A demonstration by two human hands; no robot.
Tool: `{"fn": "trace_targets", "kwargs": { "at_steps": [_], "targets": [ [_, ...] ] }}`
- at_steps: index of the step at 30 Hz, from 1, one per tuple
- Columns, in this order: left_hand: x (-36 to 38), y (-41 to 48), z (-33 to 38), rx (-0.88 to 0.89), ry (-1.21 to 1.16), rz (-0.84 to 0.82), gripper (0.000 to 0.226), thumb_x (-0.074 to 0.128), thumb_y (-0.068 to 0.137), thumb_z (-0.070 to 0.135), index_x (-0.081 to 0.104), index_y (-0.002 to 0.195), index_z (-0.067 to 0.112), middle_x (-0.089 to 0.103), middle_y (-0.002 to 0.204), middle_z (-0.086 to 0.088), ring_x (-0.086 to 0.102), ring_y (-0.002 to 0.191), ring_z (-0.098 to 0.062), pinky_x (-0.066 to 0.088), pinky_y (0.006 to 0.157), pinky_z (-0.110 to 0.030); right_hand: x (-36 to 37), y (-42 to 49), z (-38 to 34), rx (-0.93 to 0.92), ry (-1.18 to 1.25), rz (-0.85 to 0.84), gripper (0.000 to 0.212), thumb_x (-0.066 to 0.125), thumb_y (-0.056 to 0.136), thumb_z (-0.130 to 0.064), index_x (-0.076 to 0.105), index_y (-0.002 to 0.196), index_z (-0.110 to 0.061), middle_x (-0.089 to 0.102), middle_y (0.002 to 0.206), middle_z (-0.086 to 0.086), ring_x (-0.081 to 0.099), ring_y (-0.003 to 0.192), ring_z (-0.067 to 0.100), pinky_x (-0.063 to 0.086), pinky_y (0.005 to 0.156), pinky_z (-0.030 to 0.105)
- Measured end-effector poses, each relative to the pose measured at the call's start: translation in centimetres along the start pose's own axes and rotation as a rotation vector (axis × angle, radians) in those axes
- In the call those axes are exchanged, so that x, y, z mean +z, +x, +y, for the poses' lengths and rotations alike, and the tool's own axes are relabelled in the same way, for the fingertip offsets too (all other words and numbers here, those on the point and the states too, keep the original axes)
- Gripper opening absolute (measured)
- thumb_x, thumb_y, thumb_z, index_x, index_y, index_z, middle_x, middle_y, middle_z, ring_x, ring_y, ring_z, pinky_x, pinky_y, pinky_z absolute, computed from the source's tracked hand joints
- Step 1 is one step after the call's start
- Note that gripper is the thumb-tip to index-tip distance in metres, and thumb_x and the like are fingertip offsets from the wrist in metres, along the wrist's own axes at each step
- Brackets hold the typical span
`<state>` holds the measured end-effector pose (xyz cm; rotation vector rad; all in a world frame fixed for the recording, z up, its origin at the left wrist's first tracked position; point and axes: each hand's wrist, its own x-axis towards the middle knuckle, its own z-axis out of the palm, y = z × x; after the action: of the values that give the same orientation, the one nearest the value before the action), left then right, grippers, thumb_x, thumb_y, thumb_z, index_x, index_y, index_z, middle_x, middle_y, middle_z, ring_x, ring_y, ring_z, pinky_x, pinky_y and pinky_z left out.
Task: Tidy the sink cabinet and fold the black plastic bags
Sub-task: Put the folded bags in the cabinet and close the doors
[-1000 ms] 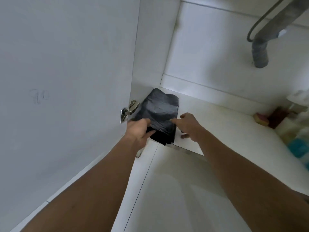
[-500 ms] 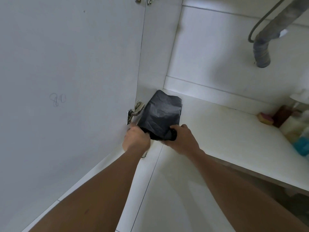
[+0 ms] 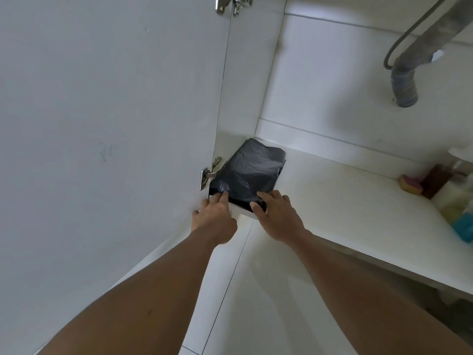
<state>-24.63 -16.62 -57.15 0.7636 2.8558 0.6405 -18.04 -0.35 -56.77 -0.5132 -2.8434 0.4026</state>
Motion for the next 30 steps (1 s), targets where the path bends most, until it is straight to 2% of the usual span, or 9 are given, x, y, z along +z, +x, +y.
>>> {"fn": "trace_targets", "kwargs": {
  "at_steps": [4, 10, 15, 19, 23, 26, 30],
  "targets": [
    [-3.4, -1.9, 0.7, -0.013, -0.002, 0.006, 0.071, 0.053, 0.095, 0.022, 0.019, 0.158, 0.02, 0.028, 0.16, -0.004, 0.033, 0.142, -0.03, 0.039, 0.112, -0.049, -2.6, -1.5, -0.4, -0.021, 0.093, -0.018, 0.052, 0.038, 0.103, -0.039, 0.032, 0.152, -0.023, 0.035, 0.151, 0.007, 0.046, 0.132, 0.029, 0.047, 0.103, 0.044],
    [-10.2, -7.2, 3.6, 0.057, -0.027, 0.102, 0.056, 0.052, 0.095, 0.02, 0.035, 0.148, 0.023, 0.045, 0.145, -0.005, 0.05, 0.127, -0.028, 0.046, 0.104, -0.045, -7.9, -5.3, -1.6, -0.091, 0.15, 0.008, 0.052, 0.037, 0.104, -0.036, 0.03, 0.153, -0.022, 0.032, 0.156, 0.008, 0.044, 0.136, 0.027, 0.042, 0.107, 0.043],
    [-15.7, -13.7, 4.7, -0.018, 0.129, 0.392, 0.058, 0.053, 0.097, 0.033, 0.036, 0.15, 0.02, 0.045, 0.148, -0.006, 0.048, 0.13, -0.028, 0.042, 0.105, -0.045, -12.2, -8.8, -6.2, -0.19, 0.215, 0.004, 0.051, 0.035, 0.103, -0.03, 0.03, 0.153, -0.02, 0.026, 0.161, 0.007, 0.027, 0.147, 0.025, 0.031, 0.115, 0.044],
    [-18.9, -18.7, 4.8, -0.019, 0.182, 0.673, 0.052, 0.053, 0.095, 0.03, 0.045, 0.145, 0.019, 0.049, 0.146, -0.005, 0.042, 0.136, -0.026, 0.034, 0.11, -0.045, -15.6, -11.1, -11.1, -0.341, 0.289, 0.054, 0.05, 0.038, 0.103, -0.027, 0.034, 0.152, -0.018, 0.035, 0.151, 0.01, 0.045, 0.134, 0.027, 0.041, 0.107, 0.044],
    [-20.8, -24.1, 2.8, -0.05, 0.173, 0.921, 0.046, 0.057, 0.092, 0.022, 0.052, 0.138, 0.019, 0.051, 0.142, -0.003, 0.037, 0.135, -0.028, 0.029, 0.109, -0.043, -16.1, -13.2, -16.5, -0.44, 0.389, 0.032, 0.049, 0.04, 0.104, -0.028, 0.034, 0.152, -0.019, 0.034, 0.152, 0.007, 0.047, 0.133, 0.027, 0.039, 0.109, 0.043],
    [-22.5, -28.0, 1.7, -0.192, 0.157, 1.058, 0.051, 0.06, 0.089, 0.019, 0.048, 0.139, 0.021, 0.043, 0.145, -0.002, 0.033, 0.135, -0.029, 0.027, 0.107, -0.045, -16.0, -15.5, -20.7, -0.511, 0.491, -0.026, 0.05, 0.041, 0.104, -0.026, 0.032, 0.153, -0.021, 0.031, 0.155, 0.005, 0.044, 0.136, 0.026, 0.039, 0.109, 0.039],
    [-25.6, -30.5, 0.3, -0.492, -0.177, 1.131, 0.058, 0.057, 0.091, 0.017, 0.038, 0.146, 0.016, 0.036, 0.149, -0.01, 0.033, 0.135, -0.034, 0.032, 0.106, -0.044, -17.2, -18.3, -25.0, -0.577, 0.561, -0.079, 0.052, 0.04, 0.104, -0.024, 0.029, 0.154, -0.019, 0.03, 0.157, 0.008, 0.037, 0.141, 0.027, 0.036, 0.11, 0.039]
  ]
}}
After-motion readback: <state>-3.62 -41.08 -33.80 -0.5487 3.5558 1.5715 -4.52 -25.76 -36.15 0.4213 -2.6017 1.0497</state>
